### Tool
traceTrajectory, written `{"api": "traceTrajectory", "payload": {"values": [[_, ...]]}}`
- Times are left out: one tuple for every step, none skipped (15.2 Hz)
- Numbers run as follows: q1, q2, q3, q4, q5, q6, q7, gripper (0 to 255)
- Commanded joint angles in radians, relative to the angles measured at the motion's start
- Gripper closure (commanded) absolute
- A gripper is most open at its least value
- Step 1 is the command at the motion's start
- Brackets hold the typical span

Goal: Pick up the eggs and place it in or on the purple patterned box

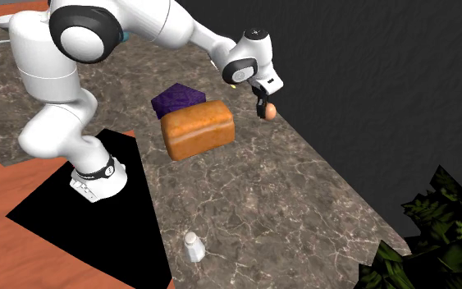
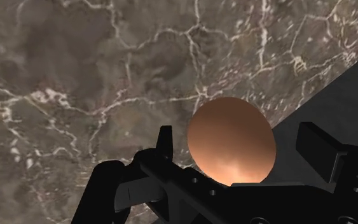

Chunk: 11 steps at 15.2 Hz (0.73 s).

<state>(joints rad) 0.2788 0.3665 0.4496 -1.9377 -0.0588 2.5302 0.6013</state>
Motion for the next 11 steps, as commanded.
{"api": "traceTrajectory", "payload": {"values": [[0.01, 0.024, -0.007, 0.01, -0.014, 0.014, 0.009, 0], [0.017, 0.042, -0.013, 0.014, -0.024, 0.027, 0.016, 0], [0.017, 0.042, -0.014, 0.014, -0.024, 0.027, 0.016, 0], [0.017, 0.042, -0.014, 0.014, -0.024, 0.027, 0.016, 0], [0.017, 0.042, -0.014, 0.014, -0.024, 0.027, 0.016, 0], [0.017, 0.042, -0.014, 0.014, -0.024, 0.027, 0.016, 0], [0.017, 0.042, -0.014, 0.014, -0.024, 0.027, 0.016, 0], [0.017, 0.042, -0.014, 0.014, -0.024, 0.027, 0.016, 0], [0.017, 0.042, -0.014, 0.014, -0.024, 0.027, 0.016, 0], [0.017, 0.042, -0.014, 0.014, -0.023, 0.027, 0.016, 0], [0.017, 0.042, -0.014, 0.014, -0.023, 0.027, 0.016, 255]]}}
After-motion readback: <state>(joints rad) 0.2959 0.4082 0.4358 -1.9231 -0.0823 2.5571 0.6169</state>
